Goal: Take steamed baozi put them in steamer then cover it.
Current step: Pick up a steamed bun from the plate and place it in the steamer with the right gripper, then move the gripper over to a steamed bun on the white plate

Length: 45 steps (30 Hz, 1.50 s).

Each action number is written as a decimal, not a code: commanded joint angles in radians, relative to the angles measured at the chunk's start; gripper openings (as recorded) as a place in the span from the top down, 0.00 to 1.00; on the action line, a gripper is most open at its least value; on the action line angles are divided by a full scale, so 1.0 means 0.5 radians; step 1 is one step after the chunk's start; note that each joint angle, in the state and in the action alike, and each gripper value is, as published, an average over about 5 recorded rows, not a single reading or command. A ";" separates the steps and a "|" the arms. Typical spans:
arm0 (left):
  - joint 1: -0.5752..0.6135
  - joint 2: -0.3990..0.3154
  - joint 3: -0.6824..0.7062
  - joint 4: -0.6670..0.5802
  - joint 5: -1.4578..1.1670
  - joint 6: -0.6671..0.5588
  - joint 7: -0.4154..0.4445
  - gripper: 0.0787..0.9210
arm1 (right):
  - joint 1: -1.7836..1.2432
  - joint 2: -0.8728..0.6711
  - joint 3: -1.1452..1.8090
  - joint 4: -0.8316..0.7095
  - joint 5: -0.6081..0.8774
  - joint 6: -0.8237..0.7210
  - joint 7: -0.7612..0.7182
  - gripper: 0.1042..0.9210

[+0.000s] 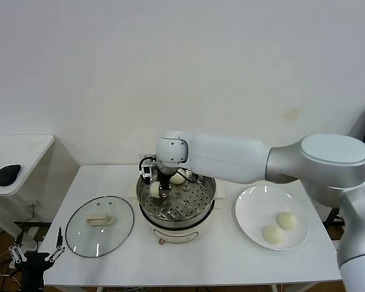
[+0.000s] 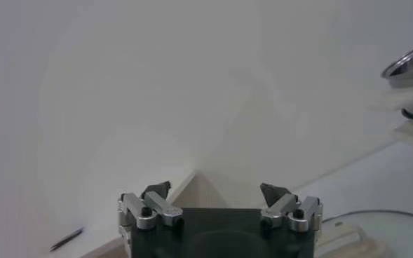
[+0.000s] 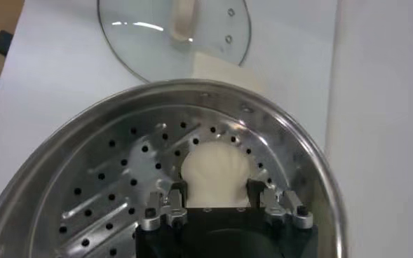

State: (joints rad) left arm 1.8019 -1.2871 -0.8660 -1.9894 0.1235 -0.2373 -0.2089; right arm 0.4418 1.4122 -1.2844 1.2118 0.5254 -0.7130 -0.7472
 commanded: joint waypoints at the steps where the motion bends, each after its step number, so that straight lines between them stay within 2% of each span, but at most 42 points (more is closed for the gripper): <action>1: 0.004 -0.007 0.000 0.000 0.003 -0.009 -0.006 0.12 | -0.076 0.042 0.025 -0.058 -0.010 -0.018 0.027 0.43; 8: -0.004 -0.008 0.006 -0.008 0.010 -0.005 0.001 0.12 | 0.098 -0.127 0.071 0.103 -0.021 -0.014 -0.066 0.19; 11: -0.013 0.000 0.006 -0.010 0.008 -0.001 0.004 0.12 | 0.272 -0.289 0.086 0.267 -0.022 -0.002 -0.173 0.13; 15: -0.023 0.020 0.006 -0.009 0.002 0.006 0.009 0.12 | 0.484 -0.609 0.071 0.531 -0.077 0.078 -0.365 0.12; 20: -0.033 0.049 0.015 -0.005 -0.002 0.016 0.017 0.12 | 0.625 -1.048 -0.027 0.839 -0.290 0.245 -0.568 0.12; 30: -0.020 0.062 0.063 -0.006 0.029 0.018 0.022 0.12 | 0.424 -1.928 -0.136 1.194 -0.819 0.624 -0.726 0.12; 37: -0.002 0.045 0.096 -0.001 0.069 0.014 0.018 0.12 | -0.054 -2.250 0.063 1.266 -1.124 0.797 -0.705 0.12; 45: 0.002 0.005 0.118 0.005 0.106 0.016 0.019 0.12 | -1.086 -2.380 0.994 1.122 -1.357 0.954 -0.730 0.12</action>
State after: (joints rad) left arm 1.8017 -1.2761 -0.8149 -1.9899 0.1632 -0.2297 -0.1997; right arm 0.3456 0.4044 -1.1414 1.7616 0.0134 -0.3422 -1.0850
